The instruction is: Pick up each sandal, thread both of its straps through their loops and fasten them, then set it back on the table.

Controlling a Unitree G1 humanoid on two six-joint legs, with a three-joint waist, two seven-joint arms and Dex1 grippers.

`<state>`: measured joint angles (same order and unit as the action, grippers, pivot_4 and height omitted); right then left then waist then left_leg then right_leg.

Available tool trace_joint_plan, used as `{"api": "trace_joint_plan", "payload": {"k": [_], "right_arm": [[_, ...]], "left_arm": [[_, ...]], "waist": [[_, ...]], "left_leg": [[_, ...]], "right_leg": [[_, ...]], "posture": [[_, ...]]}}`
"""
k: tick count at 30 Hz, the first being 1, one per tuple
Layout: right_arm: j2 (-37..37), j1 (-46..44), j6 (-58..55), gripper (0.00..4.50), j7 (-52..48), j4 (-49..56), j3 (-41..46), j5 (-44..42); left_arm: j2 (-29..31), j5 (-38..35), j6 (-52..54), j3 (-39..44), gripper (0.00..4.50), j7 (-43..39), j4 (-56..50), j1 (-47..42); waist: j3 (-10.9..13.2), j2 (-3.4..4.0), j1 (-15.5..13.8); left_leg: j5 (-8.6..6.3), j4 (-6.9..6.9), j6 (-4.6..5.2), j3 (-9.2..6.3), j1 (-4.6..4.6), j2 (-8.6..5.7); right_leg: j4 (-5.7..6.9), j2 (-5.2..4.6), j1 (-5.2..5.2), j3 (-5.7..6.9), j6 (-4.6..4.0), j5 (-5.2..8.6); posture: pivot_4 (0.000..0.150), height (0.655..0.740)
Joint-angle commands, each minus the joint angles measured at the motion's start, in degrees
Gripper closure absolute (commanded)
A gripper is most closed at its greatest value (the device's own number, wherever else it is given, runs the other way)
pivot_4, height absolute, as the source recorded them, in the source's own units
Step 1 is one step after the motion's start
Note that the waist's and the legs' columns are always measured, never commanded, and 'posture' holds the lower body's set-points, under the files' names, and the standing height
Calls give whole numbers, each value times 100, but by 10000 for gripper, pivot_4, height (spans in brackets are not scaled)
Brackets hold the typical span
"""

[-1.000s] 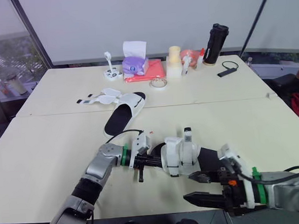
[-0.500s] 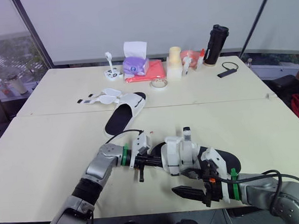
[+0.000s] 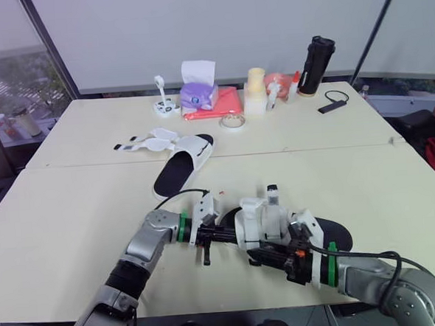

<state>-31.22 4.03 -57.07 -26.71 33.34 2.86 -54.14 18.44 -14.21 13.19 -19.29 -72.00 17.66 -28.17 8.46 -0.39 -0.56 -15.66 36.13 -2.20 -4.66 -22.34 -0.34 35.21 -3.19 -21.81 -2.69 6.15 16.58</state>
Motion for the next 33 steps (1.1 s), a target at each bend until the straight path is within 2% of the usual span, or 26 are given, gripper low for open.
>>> {"api": "trace_joint_plan", "payload": {"k": [1,9,16,25,26,30,33], "right_arm": [[-195,1,83,44624,-211,252,-31,-5],[-1164,423,15,44624,-1115,618,-404,46],[-1763,646,-60,44624,-1728,1007,-117,-638],[-839,-375,-55,44624,-446,340,363,-2287],[-812,-414,-64,44624,-356,314,378,-2383],[258,-1113,229,44624,1084,-809,339,-2299],[545,-1115,195,44624,1451,-952,454,-2493]], "left_arm": [[79,439,201,-365,45000,83,528,280],[82,453,191,-362,45000,108,515,313],[92,466,185,-352,45000,127,534,303],[44,500,107,-359,45000,143,668,240],[42,501,100,-359,45000,144,677,236],[33,518,43,-345,45000,181,739,201],[42,512,39,-339,45000,201,732,214]], "waist": [[-1,2,-1],[-2,2,-7],[-4,-1,-12],[-2,-4,-12],[-2,-1,-15],[-3,1,-4],[-2,9,-10]], "left_leg": [[0,1,0,0,0,0],[0,2,0,0,0,-3],[0,3,0,-5,6,-4],[0,6,0,-10,11,-4],[0,6,0,-10,12,-4],[0,6,0,-10,31,-1],[3,10,3,-7,29,-5]], "right_leg": [[1,0,0,0,0,0],[1,0,4,4,2,0],[0,0,16,12,16,0],[0,-2,26,16,10,5],[0,-3,26,15,8,7],[0,-4,40,13,2,6],[2,-13,39,9,-2,7]], "posture": [[1500,7400],[1500,7400],[1500,7400],[1500,7400],[1500,7400],[1500,7400],[1500,7400]]}}
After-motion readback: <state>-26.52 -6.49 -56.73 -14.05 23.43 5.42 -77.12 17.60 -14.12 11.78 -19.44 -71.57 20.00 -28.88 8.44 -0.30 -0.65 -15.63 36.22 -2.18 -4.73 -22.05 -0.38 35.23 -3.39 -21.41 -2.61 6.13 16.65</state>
